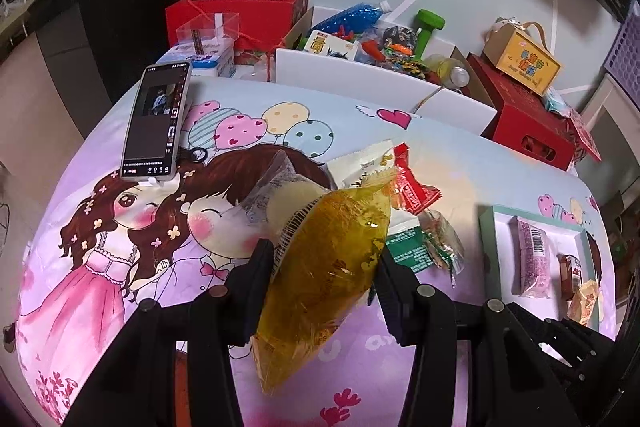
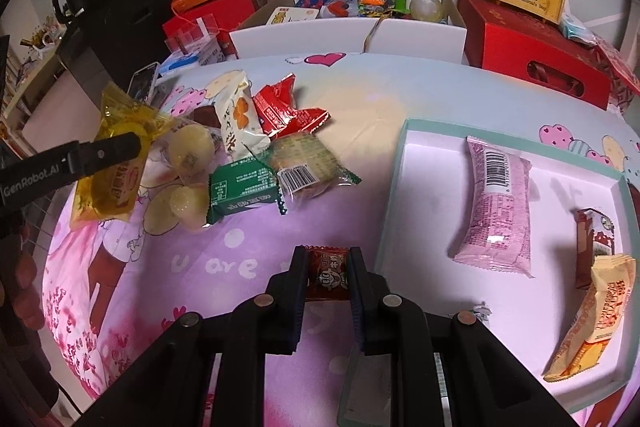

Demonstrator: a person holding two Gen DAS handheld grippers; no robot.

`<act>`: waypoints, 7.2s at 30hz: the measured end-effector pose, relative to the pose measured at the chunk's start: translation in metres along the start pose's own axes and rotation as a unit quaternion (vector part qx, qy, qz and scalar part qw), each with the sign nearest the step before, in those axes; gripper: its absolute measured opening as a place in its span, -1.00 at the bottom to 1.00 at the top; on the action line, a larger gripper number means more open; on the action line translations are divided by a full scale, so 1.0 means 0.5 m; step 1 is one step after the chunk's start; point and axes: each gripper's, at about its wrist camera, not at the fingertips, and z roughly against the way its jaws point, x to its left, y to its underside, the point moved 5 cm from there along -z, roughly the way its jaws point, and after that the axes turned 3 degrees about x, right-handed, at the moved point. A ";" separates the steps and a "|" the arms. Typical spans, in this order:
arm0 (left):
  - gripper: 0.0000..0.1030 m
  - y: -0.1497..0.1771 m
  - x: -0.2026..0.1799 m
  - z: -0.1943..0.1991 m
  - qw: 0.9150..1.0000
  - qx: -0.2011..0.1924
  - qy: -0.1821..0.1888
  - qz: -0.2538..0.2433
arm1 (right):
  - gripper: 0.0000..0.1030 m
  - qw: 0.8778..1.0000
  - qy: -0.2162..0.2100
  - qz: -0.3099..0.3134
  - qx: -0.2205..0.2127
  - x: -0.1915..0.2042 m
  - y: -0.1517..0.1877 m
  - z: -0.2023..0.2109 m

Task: Organize snacks
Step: 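Carry the yellow bag and red candy into the tray and open both tools, then withdraw both tools from the tray back toward the snack pile, then grasp the pale round bun with the left tool while the right tool grasps the clear packet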

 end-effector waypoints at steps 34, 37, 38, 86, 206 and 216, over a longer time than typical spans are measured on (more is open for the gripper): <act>-0.01 0.071 -0.381 0.023 0.979 0.003 0.106 -0.175 | -0.60 0.978 0.057 -0.193 -0.053 -0.319 0.028 0.127; -0.01 0.094 -0.415 0.009 0.975 0.014 0.111 -0.194 | -0.60 0.975 0.056 -0.208 -0.051 -0.341 0.038 0.126; -0.01 0.103 -0.426 0.005 0.973 0.019 0.112 -0.201 | -0.60 0.974 0.058 -0.212 -0.049 -0.348 0.041 0.126; 0.34 0.118 -0.458 0.006 0.970 0.007 0.095 -0.223 | -0.59 0.968 0.057 -0.239 -0.049 -0.387 0.052 0.136; -0.03 0.066 0.025 -0.163 0.977 0.127 0.089 0.147 | -0.43 0.998 -0.013 0.047 -0.039 0.034 -0.115 -0.086; -0.03 0.061 0.043 -0.143 0.977 0.112 0.093 0.156 | -0.52 0.998 -0.011 0.030 -0.048 0.021 -0.114 -0.042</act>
